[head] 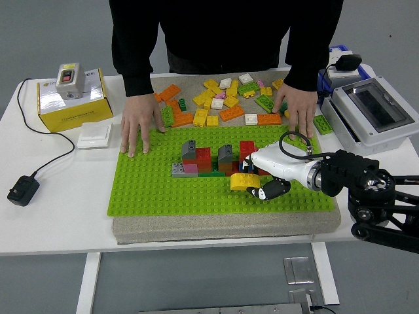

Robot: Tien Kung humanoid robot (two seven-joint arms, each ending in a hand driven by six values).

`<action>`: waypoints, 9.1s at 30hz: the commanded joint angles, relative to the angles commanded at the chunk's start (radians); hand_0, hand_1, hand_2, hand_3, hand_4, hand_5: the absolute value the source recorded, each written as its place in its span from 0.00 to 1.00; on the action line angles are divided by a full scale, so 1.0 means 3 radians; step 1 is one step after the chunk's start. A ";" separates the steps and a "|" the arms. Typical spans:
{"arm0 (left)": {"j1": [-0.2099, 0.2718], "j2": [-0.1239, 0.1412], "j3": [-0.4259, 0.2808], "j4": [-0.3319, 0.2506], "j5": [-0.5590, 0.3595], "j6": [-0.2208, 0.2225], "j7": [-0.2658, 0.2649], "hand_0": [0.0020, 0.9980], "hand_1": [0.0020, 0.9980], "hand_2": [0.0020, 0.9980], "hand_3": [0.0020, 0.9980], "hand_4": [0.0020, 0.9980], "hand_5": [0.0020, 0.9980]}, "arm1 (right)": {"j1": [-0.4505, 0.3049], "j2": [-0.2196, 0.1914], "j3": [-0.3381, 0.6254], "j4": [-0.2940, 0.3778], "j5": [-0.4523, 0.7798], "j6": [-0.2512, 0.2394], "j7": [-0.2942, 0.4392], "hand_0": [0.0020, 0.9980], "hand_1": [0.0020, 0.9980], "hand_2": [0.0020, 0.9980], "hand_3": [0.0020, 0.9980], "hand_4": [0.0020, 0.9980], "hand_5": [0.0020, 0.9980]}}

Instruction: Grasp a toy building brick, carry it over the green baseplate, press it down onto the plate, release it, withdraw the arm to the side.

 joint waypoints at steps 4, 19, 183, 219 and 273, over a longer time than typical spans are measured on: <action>-0.0003 0.0000 0.0001 0.0000 -0.0004 0.0001 0.0000 0.69 0.64 0.60 0.70 0.15 0.62 | -0.0013 0.0030 0.0002 -0.0052 -0.0061 -0.0005 -0.0004 0.23 0.27 0.53 0.58 0.35 0.26; -0.0017 -0.0005 0.0002 0.0000 -0.0012 0.0000 -0.0001 0.69 0.64 0.60 0.70 0.15 0.61 | -0.0056 0.0012 0.0024 -0.0094 -0.0108 0.0047 0.0015 0.23 0.27 0.56 0.63 0.34 0.24; -0.0069 0.0018 -0.0121 0.0000 0.0217 -0.0056 0.0074 0.69 0.64 0.58 0.67 0.11 0.56 | -0.0328 -0.0475 -0.0122 0.0300 0.1063 -0.0369 0.0373 0.23 0.26 0.69 0.78 0.00 0.33; -0.0088 0.0026 -0.0140 0.0000 0.0248 -0.0064 0.0063 0.69 0.64 0.57 0.66 0.10 0.55 | -0.0400 -0.0463 -0.0159 0.0152 0.1061 -0.0379 0.0358 0.24 0.26 0.78 0.79 0.00 0.29; -0.0052 -0.0002 -0.0138 0.0000 0.0241 -0.0071 0.0066 0.69 0.64 0.57 0.65 0.09 0.54 | -0.0508 -0.0471 -0.0262 0.0097 0.1006 -0.0841 0.0402 0.23 0.26 0.76 0.78 0.00 0.31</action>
